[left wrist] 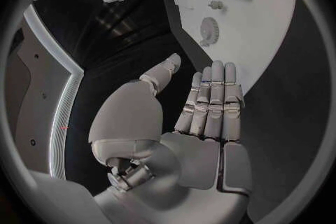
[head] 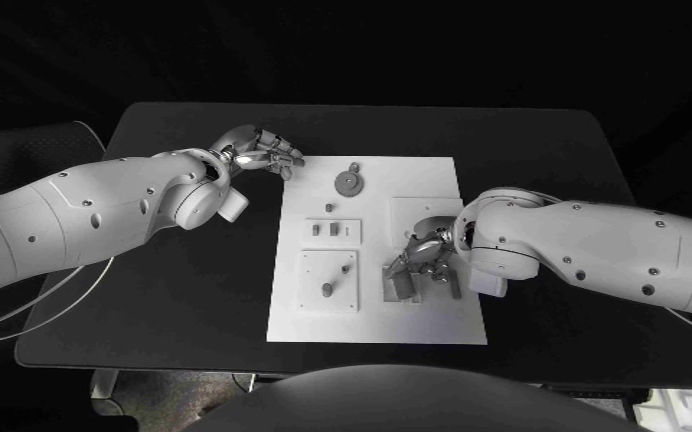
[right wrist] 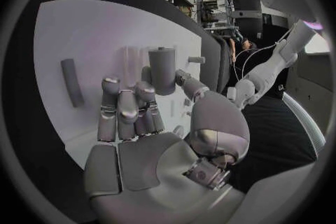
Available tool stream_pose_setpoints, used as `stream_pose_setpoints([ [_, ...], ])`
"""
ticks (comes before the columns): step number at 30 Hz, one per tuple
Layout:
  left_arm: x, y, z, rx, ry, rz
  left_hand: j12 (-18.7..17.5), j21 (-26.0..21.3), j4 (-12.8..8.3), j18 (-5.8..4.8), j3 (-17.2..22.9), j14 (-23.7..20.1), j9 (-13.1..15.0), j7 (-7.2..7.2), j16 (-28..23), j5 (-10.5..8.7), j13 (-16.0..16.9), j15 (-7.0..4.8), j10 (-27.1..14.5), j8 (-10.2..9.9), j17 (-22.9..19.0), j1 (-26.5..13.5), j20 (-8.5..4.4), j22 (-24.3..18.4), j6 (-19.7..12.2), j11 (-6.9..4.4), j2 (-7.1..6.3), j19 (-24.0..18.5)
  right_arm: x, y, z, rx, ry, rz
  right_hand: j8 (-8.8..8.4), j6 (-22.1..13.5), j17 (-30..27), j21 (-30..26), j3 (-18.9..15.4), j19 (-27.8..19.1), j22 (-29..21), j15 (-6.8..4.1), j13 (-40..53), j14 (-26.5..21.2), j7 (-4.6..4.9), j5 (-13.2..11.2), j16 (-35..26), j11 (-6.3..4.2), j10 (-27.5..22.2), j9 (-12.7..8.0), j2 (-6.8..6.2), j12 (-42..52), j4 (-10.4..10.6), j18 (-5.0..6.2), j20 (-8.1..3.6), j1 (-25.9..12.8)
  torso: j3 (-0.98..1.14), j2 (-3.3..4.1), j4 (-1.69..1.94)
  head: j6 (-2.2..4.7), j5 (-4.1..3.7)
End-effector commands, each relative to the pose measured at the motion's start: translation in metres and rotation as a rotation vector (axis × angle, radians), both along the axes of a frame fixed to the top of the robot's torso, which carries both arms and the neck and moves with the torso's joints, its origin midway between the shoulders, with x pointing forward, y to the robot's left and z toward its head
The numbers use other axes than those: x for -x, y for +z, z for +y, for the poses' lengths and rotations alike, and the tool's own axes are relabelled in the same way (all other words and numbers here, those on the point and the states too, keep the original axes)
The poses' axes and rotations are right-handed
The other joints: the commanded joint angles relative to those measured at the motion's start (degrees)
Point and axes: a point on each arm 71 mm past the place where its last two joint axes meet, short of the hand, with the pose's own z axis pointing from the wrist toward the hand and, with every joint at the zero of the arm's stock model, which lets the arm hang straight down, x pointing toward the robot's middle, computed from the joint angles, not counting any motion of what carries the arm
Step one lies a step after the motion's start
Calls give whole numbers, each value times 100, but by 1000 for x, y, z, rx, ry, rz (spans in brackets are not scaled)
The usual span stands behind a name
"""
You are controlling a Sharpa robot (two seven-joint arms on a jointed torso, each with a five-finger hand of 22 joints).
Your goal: Assemble the parts on the task board
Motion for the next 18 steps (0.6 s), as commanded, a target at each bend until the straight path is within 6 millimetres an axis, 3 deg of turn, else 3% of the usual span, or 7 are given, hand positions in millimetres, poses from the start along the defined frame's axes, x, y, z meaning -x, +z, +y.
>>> stream_pose_setpoints([
  [1, 0, 1, -2, 9, -13, 3, -23, -35, 23, 61, -3, -9, -8, 7, -24, -8, -7, 38, -38, 12, 8, -37, 27, 9, -44, -8, -5, -32, 0, -1, 2, 6, 14, -11, -41, -23, -21, 13, 14, -9, 86, -23, -10, -32, 29, -21, -26, 3, -34, -9, -68, 26, 40, 79, -21, -18, 1, -5, -1, 0, 8],
  [11, 0, 1, -2, 9, -13, 3, -22, -37, 25, 62, -4, -9, -8, 7, -29, -8, -8, 38, -40, 13, 13, -36, 28, 11, -44, -7, -5, -33, 0, -1, 2, 9, 20, -12, -55, -63, -57, 2, 43, -29, 84, -42, -24, -84, 43, -141, -32, 21, -72, -4, -208, 24, 158, 79, -20, -51, 2, -2, -2, 0, 4],
  [14, 0, 1, -3, 9, -14, 5, -22, -37, 25, 62, -4, -9, -9, 7, -30, -8, -9, 38, -40, 13, 15, -36, 28, 11, -44, -7, -6, -33, 0, -1, 3, 7, 21, -12, -60, -86, -74, 0, 107, -29, 81, -57, -36, -107, 46, -385, -31, 27, -87, 5, -369, 31, 304, 79, -26, -54, 3, -3, -3, 0, 1],
  [18, 0, 1, -2, 8, -13, 5, -22, -38, 26, 62, -5, -8, -9, 7, -31, -8, -9, 39, -41, 12, 17, -37, 28, 12, -45, -7, -7, -33, 0, -1, 3, 7, 22, -12, -75, -129, -85, -2, 166, -29, 79, -71, -47, -128, 63, -461, -27, 40, -102, 10, -552, 35, 468, 79, -30, -57, 1, -4, -3, 0, 4],
])
